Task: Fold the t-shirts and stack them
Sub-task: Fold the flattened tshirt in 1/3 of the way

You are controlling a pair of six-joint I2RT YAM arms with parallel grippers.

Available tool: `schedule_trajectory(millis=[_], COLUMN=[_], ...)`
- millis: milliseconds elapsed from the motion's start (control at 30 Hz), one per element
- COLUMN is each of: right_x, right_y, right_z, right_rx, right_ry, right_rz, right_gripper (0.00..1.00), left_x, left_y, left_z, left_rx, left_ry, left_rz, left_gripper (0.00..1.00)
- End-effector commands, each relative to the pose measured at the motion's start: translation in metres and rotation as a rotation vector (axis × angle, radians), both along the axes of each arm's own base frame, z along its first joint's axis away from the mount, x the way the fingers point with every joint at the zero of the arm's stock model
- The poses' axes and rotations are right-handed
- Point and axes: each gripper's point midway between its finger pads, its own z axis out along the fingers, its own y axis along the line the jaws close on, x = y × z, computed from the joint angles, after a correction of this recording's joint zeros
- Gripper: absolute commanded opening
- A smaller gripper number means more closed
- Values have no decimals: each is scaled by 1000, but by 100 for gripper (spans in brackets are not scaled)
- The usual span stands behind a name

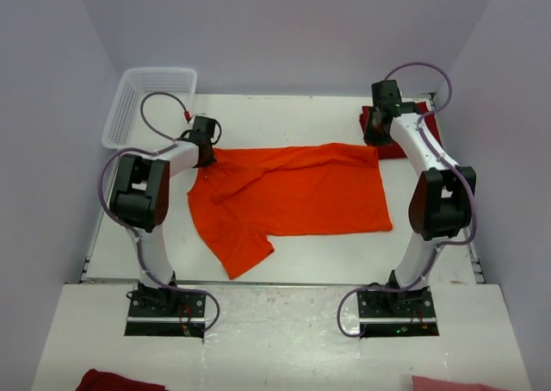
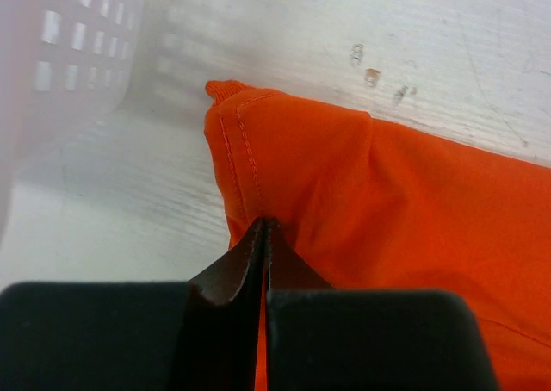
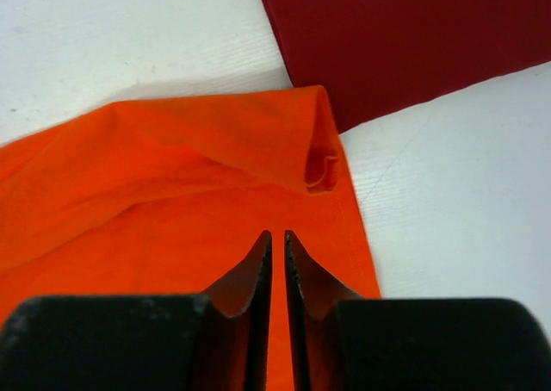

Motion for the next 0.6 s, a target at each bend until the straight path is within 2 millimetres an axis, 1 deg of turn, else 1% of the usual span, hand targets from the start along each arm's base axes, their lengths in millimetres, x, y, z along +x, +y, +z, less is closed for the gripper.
schedule_trajectory(millis=[0,67,100,133,200,233,267,300,333,367,400,433,467,500,533,567], right_x=[3,1,0,-1,2,4,8,12,13,18,21,25,31,33,35,40], right_y=[-7,-15,-17,-20,-20,-21,-15,-15,-14,-6,-3,0,3,4,4,5], right_z=[5,-4,-6,-9,-13,-15,-14,-17,-17,-14,-17,-18,-14,-16,-24,-22], right_rx=[0,-34,-40,-41,-29,-22,7,14,20,56,74,87,98,104,101,102], right_ry=[12,40,49,55,58,55,49,53,51,38,40,40,32,42,61,53], right_rz=[-1,-19,-18,-24,-17,-10,11,11,14,35,46,55,69,72,72,80], right_gripper=[13,18,24,28,35,37,37,36,36,36,37,37,37,37,37,37], left_x=[-9,-11,-10,-5,-7,-6,-7,-8,-7,-9,-10,-11,-12,-15,-17,-20], left_y=[33,35,32,26,20,18,14,9,3,-2,-12,-18,-24,-38,-45,-49], left_z=[-5,-2,1,11,13,21,22,25,32,34,35,39,40,41,45,46], left_rx=[99,101,84,60,36,31,19,12,3,-4,0,-1,-12,-20,-24,-18], left_ry=[67,64,51,10,2,-15,-16,-22,-40,-43,-45,-51,-49,-52,-60,-63], left_rz=[57,59,50,34,15,11,-2,-12,-25,-40,-68,-80,-95,-123,-140,-145], left_gripper=[0,0,0,0,0,0,0,0,0,0,0,0,0,0,0,0])
